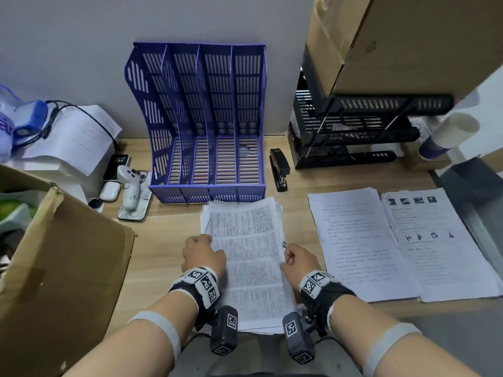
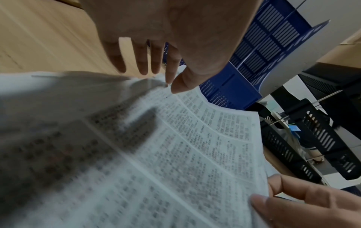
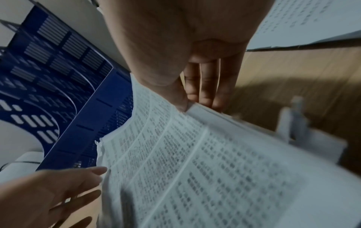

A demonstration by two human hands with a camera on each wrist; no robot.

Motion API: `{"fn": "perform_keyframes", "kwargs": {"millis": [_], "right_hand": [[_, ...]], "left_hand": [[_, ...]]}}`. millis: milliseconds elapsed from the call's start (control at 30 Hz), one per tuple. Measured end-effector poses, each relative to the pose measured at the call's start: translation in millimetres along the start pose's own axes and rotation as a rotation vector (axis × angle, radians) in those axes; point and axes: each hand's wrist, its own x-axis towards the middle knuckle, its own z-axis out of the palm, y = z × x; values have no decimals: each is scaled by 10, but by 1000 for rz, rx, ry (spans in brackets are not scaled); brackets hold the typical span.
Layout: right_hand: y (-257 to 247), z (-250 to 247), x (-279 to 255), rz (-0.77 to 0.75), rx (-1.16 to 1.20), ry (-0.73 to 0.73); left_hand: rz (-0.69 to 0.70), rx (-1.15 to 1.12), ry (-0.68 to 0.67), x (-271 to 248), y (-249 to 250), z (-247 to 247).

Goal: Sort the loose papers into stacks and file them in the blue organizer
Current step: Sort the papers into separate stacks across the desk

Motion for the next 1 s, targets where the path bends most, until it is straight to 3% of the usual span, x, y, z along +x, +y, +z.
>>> {"fn": "perform_keyframes", "kwargs": {"millis": [100, 200, 367, 533, 633, 833, 1000], "right_hand": [[71, -138, 12, 25, 69, 75], [200, -353, 17, 33, 176, 121], [377, -888, -145, 51, 409, 203], [765, -1425, -288, 74, 476, 346], [1041, -1672, -353, 116, 440, 439], [1787, -2174, -328, 254, 293, 294], [2311, -2760, -166, 327, 181, 427]], "left_hand": [[20, -30, 50, -1, 78, -28], [67, -124, -6, 66, 219, -14], [115, -337, -377, 22, 628, 237], [4, -632, -703, -207, 1091, 638], [141, -564, -731, -364, 1351, 872], [183, -505, -594, -622, 2027, 1517], [264, -447, -620, -973, 2667, 2021]]}}
